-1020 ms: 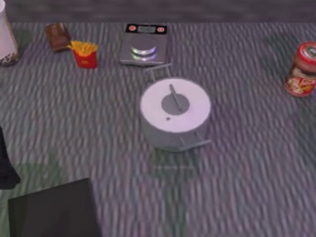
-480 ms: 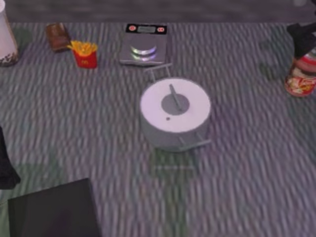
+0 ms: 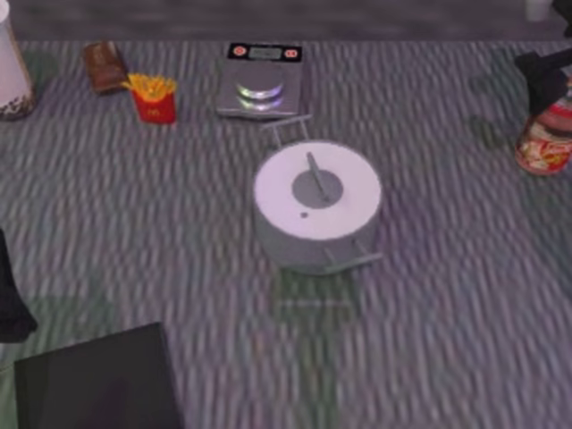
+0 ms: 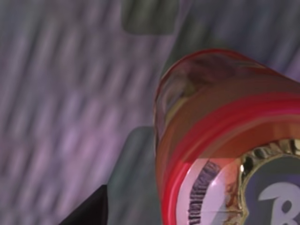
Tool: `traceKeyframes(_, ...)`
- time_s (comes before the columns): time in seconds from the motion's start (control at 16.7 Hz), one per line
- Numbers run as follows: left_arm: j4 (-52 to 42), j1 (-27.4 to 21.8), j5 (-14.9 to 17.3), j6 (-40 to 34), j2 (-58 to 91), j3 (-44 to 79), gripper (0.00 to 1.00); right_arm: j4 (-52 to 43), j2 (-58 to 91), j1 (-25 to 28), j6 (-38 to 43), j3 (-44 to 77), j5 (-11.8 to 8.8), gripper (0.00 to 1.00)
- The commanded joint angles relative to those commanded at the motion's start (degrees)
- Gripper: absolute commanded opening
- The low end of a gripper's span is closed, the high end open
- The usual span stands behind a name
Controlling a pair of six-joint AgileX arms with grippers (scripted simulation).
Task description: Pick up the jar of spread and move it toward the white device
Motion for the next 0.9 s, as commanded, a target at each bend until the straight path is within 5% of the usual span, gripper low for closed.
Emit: traceKeyframes(0.9,0.00,0.00,0.00,0.00,0.00,0.00,1.00,-6.08,15.95,0.60,0.23,22.00,0.22,1.00)
